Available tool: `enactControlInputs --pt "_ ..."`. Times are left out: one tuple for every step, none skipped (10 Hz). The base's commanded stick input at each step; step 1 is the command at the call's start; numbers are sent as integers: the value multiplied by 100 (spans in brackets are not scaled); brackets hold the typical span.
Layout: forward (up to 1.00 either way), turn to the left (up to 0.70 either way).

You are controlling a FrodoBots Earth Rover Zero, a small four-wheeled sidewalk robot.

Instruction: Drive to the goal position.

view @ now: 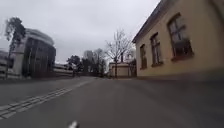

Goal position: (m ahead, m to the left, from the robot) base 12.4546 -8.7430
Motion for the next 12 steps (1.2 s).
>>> enactControlInputs --pt "100 0" --pt "100 0" --pt "100 0" --pt "100 0" --pt "100 0" --pt "100 0" --pt "100 0" --pt "100 0" --pt "100 0" --pt "100 0" --pt "100 0" --pt "100 0"
